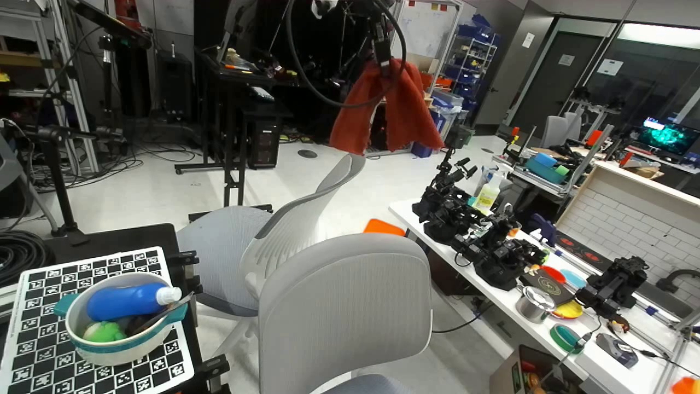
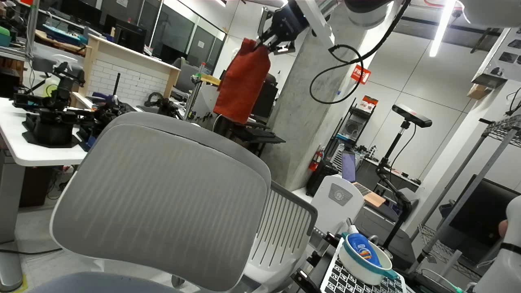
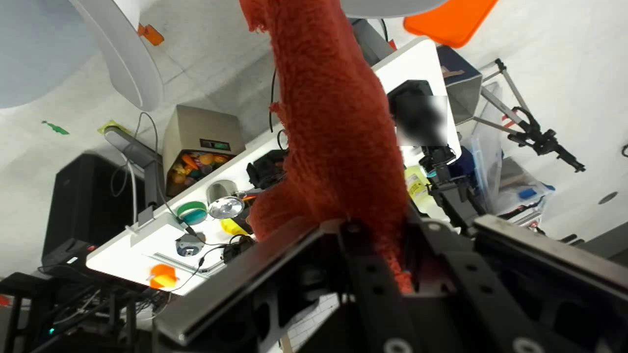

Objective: Pick up the orange cloth, put it on the left chair, pick it up put it on the right chair, pick it up put it on the left chair and then back on the right chair

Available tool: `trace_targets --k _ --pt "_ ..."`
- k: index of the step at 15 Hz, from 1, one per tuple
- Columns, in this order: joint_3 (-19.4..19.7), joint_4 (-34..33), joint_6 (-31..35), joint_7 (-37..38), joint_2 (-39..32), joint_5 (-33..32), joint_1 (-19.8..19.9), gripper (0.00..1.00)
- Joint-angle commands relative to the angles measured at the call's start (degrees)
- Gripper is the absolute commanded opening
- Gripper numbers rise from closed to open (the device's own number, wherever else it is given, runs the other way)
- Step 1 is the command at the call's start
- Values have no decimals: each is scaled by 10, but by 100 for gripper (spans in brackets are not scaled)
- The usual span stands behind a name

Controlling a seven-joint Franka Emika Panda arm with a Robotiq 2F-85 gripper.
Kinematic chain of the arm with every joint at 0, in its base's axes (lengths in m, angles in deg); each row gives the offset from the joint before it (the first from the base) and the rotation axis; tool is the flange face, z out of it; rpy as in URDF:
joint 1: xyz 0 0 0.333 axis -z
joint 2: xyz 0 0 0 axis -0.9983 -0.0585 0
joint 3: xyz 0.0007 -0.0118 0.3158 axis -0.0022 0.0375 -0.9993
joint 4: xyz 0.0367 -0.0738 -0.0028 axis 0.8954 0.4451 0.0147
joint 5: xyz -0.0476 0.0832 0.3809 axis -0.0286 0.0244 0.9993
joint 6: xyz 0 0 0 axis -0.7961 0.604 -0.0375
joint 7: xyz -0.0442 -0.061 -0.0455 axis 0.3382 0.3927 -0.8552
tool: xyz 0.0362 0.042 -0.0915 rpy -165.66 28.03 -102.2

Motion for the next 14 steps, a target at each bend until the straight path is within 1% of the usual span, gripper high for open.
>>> trace_targets --k 1,14 --pt "-12 -22 -13 2 -8 -7 -1 4" --pt "-2 4 6 -2 -80 2 -3 4"
